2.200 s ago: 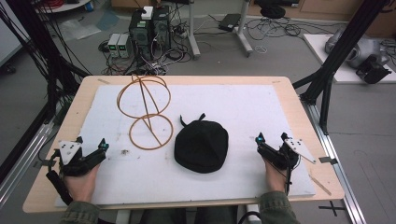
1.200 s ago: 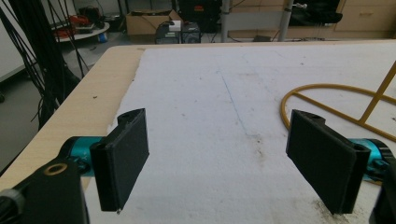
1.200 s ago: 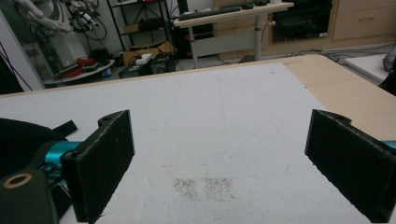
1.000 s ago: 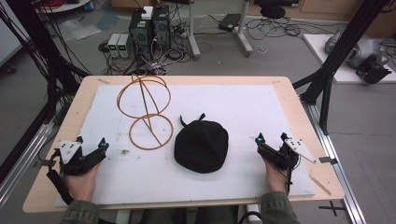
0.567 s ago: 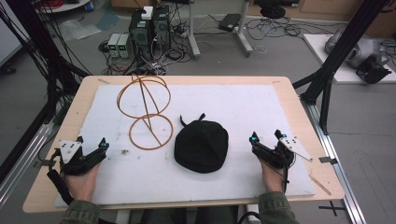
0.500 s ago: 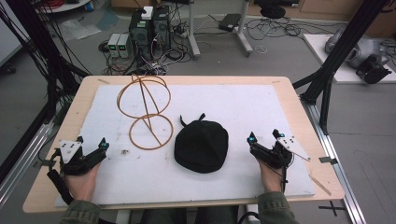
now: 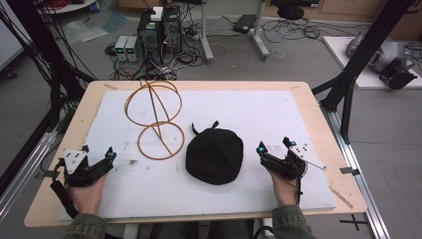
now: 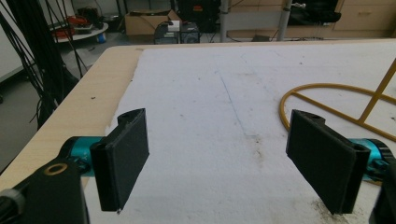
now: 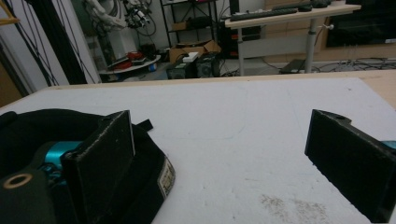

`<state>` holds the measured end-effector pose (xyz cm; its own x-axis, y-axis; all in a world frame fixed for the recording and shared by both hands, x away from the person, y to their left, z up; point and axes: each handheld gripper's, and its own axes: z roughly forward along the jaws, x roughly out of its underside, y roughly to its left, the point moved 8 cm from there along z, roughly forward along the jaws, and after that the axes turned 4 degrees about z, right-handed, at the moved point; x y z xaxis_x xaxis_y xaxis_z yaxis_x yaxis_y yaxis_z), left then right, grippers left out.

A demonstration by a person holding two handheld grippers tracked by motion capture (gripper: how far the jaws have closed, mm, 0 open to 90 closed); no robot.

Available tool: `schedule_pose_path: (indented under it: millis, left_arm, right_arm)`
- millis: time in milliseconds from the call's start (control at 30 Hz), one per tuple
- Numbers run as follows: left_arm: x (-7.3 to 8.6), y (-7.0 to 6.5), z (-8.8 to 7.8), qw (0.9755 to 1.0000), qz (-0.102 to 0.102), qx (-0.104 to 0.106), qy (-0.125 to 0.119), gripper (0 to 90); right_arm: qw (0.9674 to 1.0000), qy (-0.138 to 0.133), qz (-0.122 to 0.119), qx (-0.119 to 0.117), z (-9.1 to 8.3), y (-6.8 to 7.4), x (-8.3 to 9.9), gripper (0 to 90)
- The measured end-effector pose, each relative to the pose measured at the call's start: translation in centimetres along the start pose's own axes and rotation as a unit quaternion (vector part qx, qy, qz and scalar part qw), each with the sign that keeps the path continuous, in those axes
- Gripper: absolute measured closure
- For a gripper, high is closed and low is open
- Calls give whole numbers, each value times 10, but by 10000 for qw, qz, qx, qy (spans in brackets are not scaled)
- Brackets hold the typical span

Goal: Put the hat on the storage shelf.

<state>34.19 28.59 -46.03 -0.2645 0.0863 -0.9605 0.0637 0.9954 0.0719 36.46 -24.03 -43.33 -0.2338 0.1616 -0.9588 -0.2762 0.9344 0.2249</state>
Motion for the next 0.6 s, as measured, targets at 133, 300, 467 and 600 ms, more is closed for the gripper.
schedule_pose_path:
  millis: [133,300,467,600]
  left_arm:
    - [0,-1,1,10000,1,13,-2,214]
    - [0,-1,1,10000,6,22,4,214]
    - [1,-1,2,10000,20,26,28,214]
    - [1,-1,2,10000,15,30,38,214]
  right_arm:
    - [9999,29,-34,-109,1,8,0,73]
    - [9997,105,-50,-220,3,16,1,73]
    - [9990,253,-78,-374,5,23,5,73]
    - [9982,320,-94,-503,6,31,7,73]
